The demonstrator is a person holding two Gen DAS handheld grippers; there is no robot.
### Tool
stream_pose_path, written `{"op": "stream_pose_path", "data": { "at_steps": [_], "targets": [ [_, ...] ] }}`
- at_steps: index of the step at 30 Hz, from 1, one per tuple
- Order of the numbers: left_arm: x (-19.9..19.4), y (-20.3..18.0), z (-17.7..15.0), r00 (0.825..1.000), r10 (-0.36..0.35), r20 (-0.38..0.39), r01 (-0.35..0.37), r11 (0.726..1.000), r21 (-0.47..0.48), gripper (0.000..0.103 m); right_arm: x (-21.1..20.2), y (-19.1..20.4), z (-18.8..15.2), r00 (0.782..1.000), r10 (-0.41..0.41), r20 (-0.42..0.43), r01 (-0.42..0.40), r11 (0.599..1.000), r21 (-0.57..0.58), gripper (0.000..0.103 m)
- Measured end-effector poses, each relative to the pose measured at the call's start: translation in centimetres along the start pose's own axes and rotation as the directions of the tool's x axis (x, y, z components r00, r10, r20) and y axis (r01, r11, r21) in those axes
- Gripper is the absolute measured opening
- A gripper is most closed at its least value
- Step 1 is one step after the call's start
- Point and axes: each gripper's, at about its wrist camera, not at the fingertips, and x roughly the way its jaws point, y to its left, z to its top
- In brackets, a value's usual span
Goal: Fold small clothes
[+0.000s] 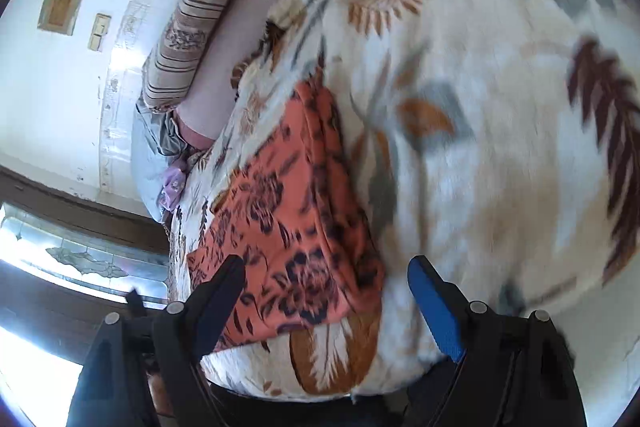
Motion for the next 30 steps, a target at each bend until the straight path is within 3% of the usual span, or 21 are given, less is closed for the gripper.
{"op": "stream_pose_path", "data": {
  "at_steps": [5,9,11,12,13,15,17,18,20,21,22,23,25,26,29,30],
  "targets": [
    [0.0,-0.2,-0.4,0.999,0.012,0.033,-0.013,0.999,0.029,0.085,5.0,3.6,6.9,0.999,-0.013,-0.046,0.007,0.991,-0.13,0.085],
    [0.1,-0.3,-0.5,0.999,0.021,0.042,-0.023,0.999,0.048,0.087,12.4,3.7,11.3,0.988,-0.073,-0.134,0.058,0.992,-0.112,0.082],
    [0.1,-0.2,-0.6,0.999,0.02,0.049,-0.023,0.998,0.054,0.088,15.0,3.4,12.2,0.978,-0.104,-0.183,0.087,0.991,-0.097,0.055],
    [0.1,-0.2,-0.6,0.999,0.018,0.05,-0.021,0.998,0.058,0.088,15.8,3.6,12.4,0.971,-0.123,-0.205,0.104,0.989,-0.103,0.014],
    [0.0,-0.1,-0.6,0.999,0.014,0.047,-0.016,0.998,0.061,0.088,15.8,4.5,12.2,0.969,-0.14,-0.204,0.113,0.984,-0.136,0.014],
    [-0.2,0.0,-0.3,0.999,0.007,0.032,-0.009,0.998,0.066,0.088,13.7,6.9,11.6,0.98,-0.164,-0.111,0.135,0.963,-0.232,0.014],
    [-1.0,0.3,0.2,1.0,-0.001,0.017,0.001,0.999,0.035,0.084,14.0,5.3,11.7,0.971,-0.215,-0.109,0.189,0.96,-0.206,0.014],
    [-1.7,0.4,0.5,0.999,-0.017,0.033,0.016,1.0,0.011,0.081,14.8,4.0,12.0,0.959,-0.249,-0.132,0.226,0.96,-0.167,0.014],
    [-3.7,0.3,0.9,0.991,-0.054,0.119,0.051,0.998,0.021,0.081,15.2,2.2,12.0,0.974,-0.19,-0.127,0.176,0.978,-0.113,0.015],
    [-3.8,0.1,0.7,0.988,-0.039,0.148,0.033,0.999,0.044,0.081,14.9,2.4,11.9,0.977,-0.18,-0.111,0.168,0.98,-0.11,0.017],
    [-2.2,0.1,0.4,0.996,-0.004,0.087,-0.002,0.998,0.061,0.081,14.6,2.4,11.9,0.978,-0.179,-0.105,0.168,0.981,-0.101,0.021],
    [0.4,0.4,-0.1,0.999,-0.013,-0.04,0.015,0.998,0.053,0.081,14.4,2.4,11.9,0.978,-0.185,-0.099,0.176,0.98,-0.095,0.021],
    [0.4,0.7,-0.6,0.999,-0.022,0.036,0.02,0.998,0.061,0.083,13.7,2.2,12.0,0.973,-0.212,-0.09,0.207,0.976,-0.062,0.023],
    [0.2,0.5,-0.5,1.0,-0.012,0.027,0.01,0.997,0.07,0.083,13.0,2.9,11.9,0.963,-0.263,-0.066,0.259,0.964,-0.062,0.025],
    [0.1,0.7,-0.3,1.0,-0.022,0.014,0.022,0.999,0.043,0.083,10.4,7.4,10.7,0.931,-0.359,0.073,0.366,0.91,-0.195,0.025],
    [0.0,0.6,-0.3,1.0,-0.024,0.015,0.023,0.999,0.045,0.083,9.4,9.2,10.0,0.939,-0.327,0.107,0.343,0.909,-0.236,0.025]
  ]
}}
